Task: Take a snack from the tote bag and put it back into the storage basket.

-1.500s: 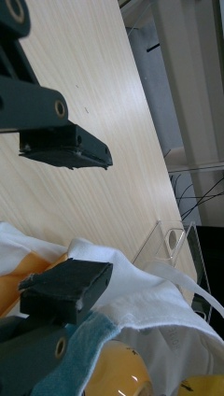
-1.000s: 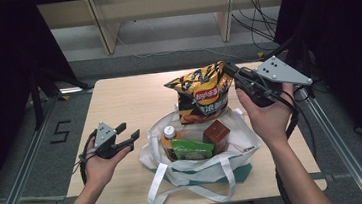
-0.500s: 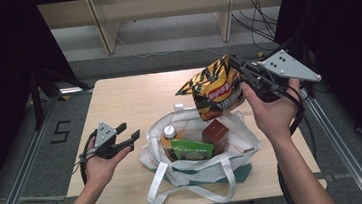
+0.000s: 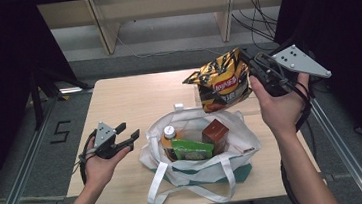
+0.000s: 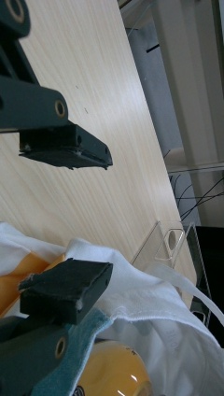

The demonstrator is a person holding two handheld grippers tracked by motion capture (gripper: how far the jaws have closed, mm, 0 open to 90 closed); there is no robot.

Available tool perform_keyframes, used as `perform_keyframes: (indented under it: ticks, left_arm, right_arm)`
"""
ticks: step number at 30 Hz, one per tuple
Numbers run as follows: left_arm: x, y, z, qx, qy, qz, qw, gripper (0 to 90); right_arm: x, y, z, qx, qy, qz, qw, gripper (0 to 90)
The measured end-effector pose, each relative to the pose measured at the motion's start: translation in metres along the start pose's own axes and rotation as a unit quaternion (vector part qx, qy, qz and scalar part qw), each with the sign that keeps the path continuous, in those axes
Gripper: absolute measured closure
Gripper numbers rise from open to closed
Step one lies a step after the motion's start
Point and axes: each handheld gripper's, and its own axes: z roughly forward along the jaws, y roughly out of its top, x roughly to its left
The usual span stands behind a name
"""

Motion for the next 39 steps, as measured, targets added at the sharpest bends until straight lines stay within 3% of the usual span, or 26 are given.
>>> perform_keyframes:
  ticks: [20,26,39]
  left_arm:
    - [0.001,-0.001,0.001,-0.001,-0.002,-0.003,1.0000,41.8]
    - [0.000,0.000,0.000,-0.001,0.000,-0.004,1.0000,41.8]
    - [0.002,-0.001,0.000,-0.002,0.000,-0.005,1.0000,41.8]
  right_arm:
    - [-0.019,0.009,0.007,-0.001,-0.027,0.004,0.9996,90.0]
    - [-0.024,0.006,0.012,0.005,-0.040,0.020,0.9990,90.0]
    - [-0.037,0.005,0.024,0.015,-0.055,0.015,0.9982,90.0]
